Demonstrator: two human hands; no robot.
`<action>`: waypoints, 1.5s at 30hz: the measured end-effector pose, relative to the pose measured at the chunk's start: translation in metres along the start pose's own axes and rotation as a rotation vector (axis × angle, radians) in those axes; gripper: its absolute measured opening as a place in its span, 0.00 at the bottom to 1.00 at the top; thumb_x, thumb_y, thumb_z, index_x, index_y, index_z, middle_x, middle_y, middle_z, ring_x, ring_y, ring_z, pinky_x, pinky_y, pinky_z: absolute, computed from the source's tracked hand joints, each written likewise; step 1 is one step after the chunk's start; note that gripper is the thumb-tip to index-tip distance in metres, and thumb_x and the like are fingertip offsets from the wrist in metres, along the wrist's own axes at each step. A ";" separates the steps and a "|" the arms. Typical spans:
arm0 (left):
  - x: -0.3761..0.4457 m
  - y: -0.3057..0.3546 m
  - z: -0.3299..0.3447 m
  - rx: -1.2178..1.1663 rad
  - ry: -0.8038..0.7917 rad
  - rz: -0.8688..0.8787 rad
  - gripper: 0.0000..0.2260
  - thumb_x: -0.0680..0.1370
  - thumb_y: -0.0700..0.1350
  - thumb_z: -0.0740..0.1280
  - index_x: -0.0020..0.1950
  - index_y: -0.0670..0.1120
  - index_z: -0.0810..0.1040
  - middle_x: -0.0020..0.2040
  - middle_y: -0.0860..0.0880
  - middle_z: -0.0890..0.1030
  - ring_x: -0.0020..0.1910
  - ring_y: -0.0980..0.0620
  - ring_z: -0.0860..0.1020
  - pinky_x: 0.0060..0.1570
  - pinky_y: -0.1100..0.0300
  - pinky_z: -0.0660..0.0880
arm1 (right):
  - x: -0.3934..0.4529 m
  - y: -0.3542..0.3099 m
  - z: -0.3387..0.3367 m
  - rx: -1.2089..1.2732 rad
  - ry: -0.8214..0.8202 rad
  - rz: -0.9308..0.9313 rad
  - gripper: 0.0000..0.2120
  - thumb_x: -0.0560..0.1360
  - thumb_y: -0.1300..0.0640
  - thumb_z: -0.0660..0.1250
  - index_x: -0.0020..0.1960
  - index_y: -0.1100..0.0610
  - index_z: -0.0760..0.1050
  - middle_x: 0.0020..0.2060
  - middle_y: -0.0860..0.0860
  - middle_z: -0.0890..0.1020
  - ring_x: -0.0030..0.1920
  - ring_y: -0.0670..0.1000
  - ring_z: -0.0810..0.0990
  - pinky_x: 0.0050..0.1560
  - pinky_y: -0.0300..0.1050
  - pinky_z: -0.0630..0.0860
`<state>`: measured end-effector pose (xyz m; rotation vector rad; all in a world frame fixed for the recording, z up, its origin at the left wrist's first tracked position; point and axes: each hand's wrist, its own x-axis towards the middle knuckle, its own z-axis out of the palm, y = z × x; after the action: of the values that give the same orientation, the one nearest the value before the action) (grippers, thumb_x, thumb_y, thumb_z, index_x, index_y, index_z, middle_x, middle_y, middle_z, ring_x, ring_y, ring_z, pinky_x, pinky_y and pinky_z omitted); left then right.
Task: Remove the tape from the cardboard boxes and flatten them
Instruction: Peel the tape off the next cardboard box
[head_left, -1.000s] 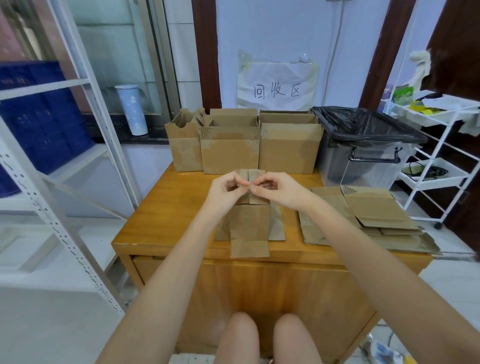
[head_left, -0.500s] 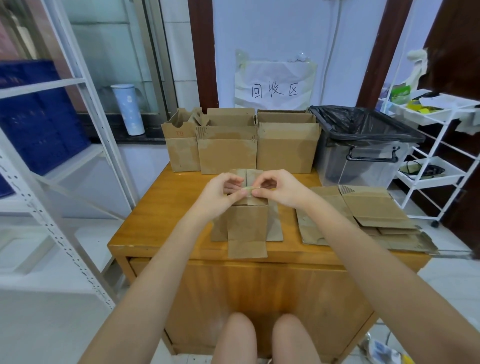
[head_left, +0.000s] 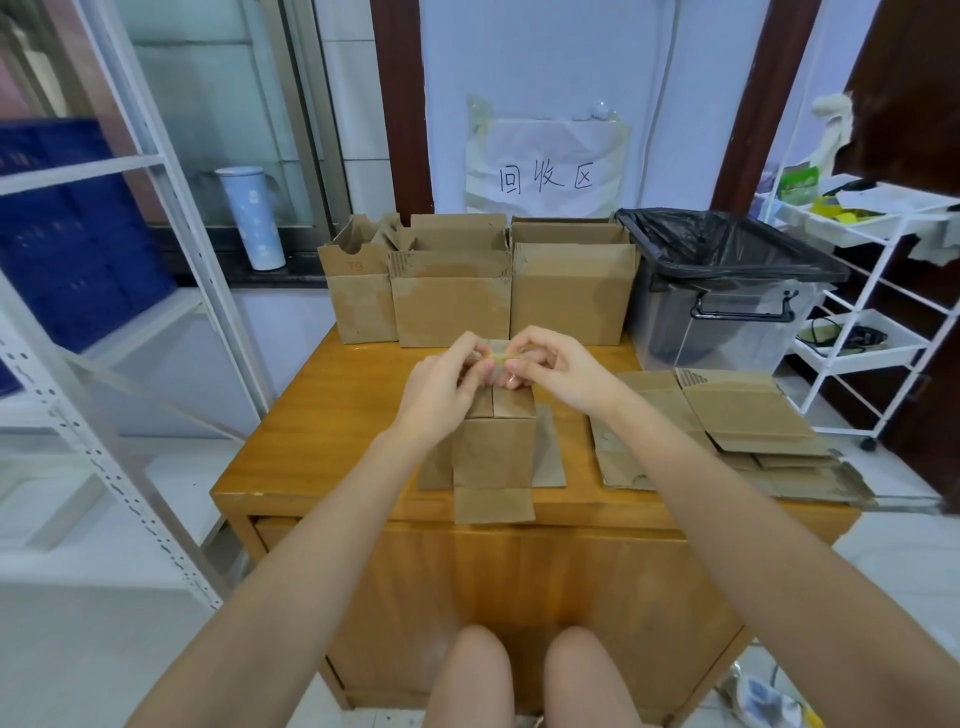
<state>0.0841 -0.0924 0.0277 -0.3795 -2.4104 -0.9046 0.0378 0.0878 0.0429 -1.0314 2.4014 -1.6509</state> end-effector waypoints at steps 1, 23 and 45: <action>0.000 -0.001 0.001 -0.023 0.006 -0.001 0.04 0.81 0.45 0.63 0.52 0.46 0.75 0.42 0.54 0.82 0.44 0.49 0.80 0.45 0.49 0.76 | 0.000 0.001 0.000 0.012 -0.001 -0.001 0.07 0.78 0.65 0.63 0.54 0.69 0.72 0.41 0.67 0.82 0.45 0.53 0.81 0.54 0.45 0.77; 0.003 -0.002 -0.010 -0.517 -0.063 -0.279 0.07 0.72 0.37 0.74 0.48 0.45 0.82 0.42 0.53 0.82 0.38 0.65 0.78 0.44 0.71 0.74 | 0.002 -0.002 0.001 -0.004 0.034 0.054 0.07 0.74 0.62 0.71 0.52 0.61 0.82 0.44 0.51 0.84 0.45 0.42 0.82 0.51 0.34 0.76; -0.004 0.018 0.001 -0.022 -0.087 -0.270 0.22 0.74 0.53 0.71 0.62 0.44 0.70 0.56 0.51 0.73 0.56 0.53 0.72 0.54 0.58 0.72 | 0.002 -0.002 0.020 -0.456 0.069 -0.081 0.02 0.79 0.62 0.62 0.49 0.57 0.71 0.42 0.51 0.79 0.45 0.55 0.79 0.49 0.54 0.76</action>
<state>0.0948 -0.0784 0.0339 -0.1027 -2.5760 -1.0496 0.0452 0.0697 0.0369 -1.1514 2.8981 -1.1959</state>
